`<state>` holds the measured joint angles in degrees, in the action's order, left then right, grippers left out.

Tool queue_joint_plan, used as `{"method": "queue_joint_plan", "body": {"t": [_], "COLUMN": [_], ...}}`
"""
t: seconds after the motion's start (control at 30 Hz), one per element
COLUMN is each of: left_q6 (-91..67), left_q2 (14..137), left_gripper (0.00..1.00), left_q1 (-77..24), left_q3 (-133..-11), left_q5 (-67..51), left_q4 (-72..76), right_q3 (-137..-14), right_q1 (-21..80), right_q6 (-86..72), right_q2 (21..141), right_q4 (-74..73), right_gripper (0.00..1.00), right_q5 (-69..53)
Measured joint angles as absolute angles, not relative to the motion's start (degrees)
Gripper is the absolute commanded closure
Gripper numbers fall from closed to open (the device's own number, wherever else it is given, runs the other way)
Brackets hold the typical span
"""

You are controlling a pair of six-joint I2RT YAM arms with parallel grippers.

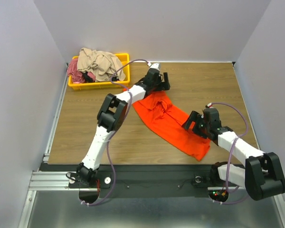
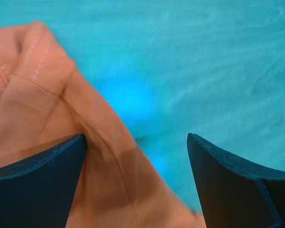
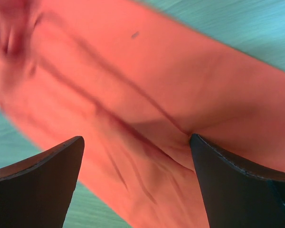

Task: Fold and stack the t-shirts
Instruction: Rotate the tshirt 90 degrees

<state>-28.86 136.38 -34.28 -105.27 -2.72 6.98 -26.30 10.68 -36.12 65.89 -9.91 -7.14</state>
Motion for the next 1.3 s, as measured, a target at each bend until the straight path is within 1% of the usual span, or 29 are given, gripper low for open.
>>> {"method": "queue_joint_plan", "body": {"t": [0.07,0.17,0.2,0.4,0.67,0.77,0.87,1.07,1.23,1.3], "left_q6": [-27.0,-25.9,-25.7,-25.9,-25.5,-24.4,-23.2,-22.0,-21.4,-21.4], "left_q2": [144.6,152.2,153.6,153.8,154.7,154.8,154.8,154.8,154.7,154.3], "left_gripper": [0.01,0.01,0.01,0.01,0.01,0.01,0.01,0.01,0.01,0.01], "left_q1": [-34.1,-33.7,-33.6,-31.7,-27.2,-26.4,-26.5,-27.2,-27.4,-27.4], "left_q3": [-119.0,-134.4,-136.9,-136.0,-138.2,-138.3,-138.4,-138.4,-138.3,-137.9], "left_q5": [-3.5,-4.6,-5.3,-8.1,-10.6,-12.3,-13.8,-15.3,-15.4,-15.4], "left_q4": [3.1,-3.7,-4.5,-4.3,-5.5,-5.5,-5.5,-5.5,-5.6,-5.7], "right_q3": [-25.7,-24.2,-23.7,-22.7,-25.9,-27.4,-28.9,-31.7,-35.6,-38.4], "right_q1": [13.6,17.9,19.3,28.1,44.6,48.6,50.5,50.8,51.2,51.3], "right_q6": [-37.3,-38.7,-39.2,-41.2,-44.8,-45.0,-44.7,-42.8,-40.1,-39.2], "right_q2": [65.6,64.7,64.3,64.7,71.4,73.1,74.8,76.3,76.1,76.1], "right_q4": [-8.4,-6.6,-6.1,-3.5,0.2,0.3,0.0,-3.5,-10.9,-14.5], "right_gripper": [0.0,0.0,0.0,0.0,0.0,0.0,0.0,0.0,0.0,0.0], "right_q5": [-7.5,-8.6,-9.3,-12.3,-14.6,-15.9,-17.0,-16.0,-11.6,-7.6]}}
